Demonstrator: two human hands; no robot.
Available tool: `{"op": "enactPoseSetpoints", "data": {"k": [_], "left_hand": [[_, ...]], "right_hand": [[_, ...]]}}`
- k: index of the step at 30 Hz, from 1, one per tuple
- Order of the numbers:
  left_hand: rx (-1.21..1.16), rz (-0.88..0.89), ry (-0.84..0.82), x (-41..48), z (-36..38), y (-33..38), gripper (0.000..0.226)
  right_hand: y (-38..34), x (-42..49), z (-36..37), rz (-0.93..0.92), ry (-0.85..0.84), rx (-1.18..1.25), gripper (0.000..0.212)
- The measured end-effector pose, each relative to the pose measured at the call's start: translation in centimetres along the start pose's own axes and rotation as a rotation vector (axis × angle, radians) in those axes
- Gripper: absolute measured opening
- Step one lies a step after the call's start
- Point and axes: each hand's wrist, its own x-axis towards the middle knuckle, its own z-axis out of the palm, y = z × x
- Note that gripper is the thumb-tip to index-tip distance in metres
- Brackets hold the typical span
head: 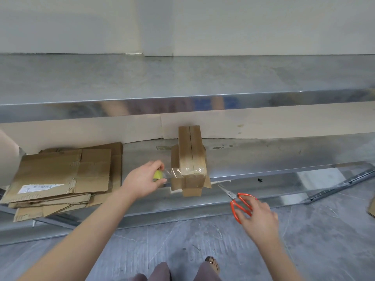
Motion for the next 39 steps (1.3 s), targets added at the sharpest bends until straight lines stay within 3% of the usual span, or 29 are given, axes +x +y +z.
{"op": "enactPoseSetpoints", "data": {"k": [5,15,21,30,39], "left_hand": [[0.004,-0.043,0.016,-0.2,0.7,0.4,0.032],[-0.016,-0.144,0.065,-0.7,1.3,1.8,0.031],[-0.031,-0.193,0.079,-0.9,1.6,2.2,0.030],[-0.048,-0.145,0.076,-0.6,1.3,2.7,0.027],[-0.249,-0.065,0.016,-1.4,0.4,1.4,0.029]], "right_hand": [[0.7,6.4,0.3,0.060,0.018,-0.007,0.040],[-1.5,13.7,4.0,-0.014,-0.279,-0.068,0.059],[-0.6,11.8,2.8,-0.247,-0.261,-0.142,0.056],[-7.7,4.4,1.1,-0.583,-0.081,0.091,0.045],[-10.2,3.2,4.6,-0.574,-0.194,-0.014,0.050]]}}
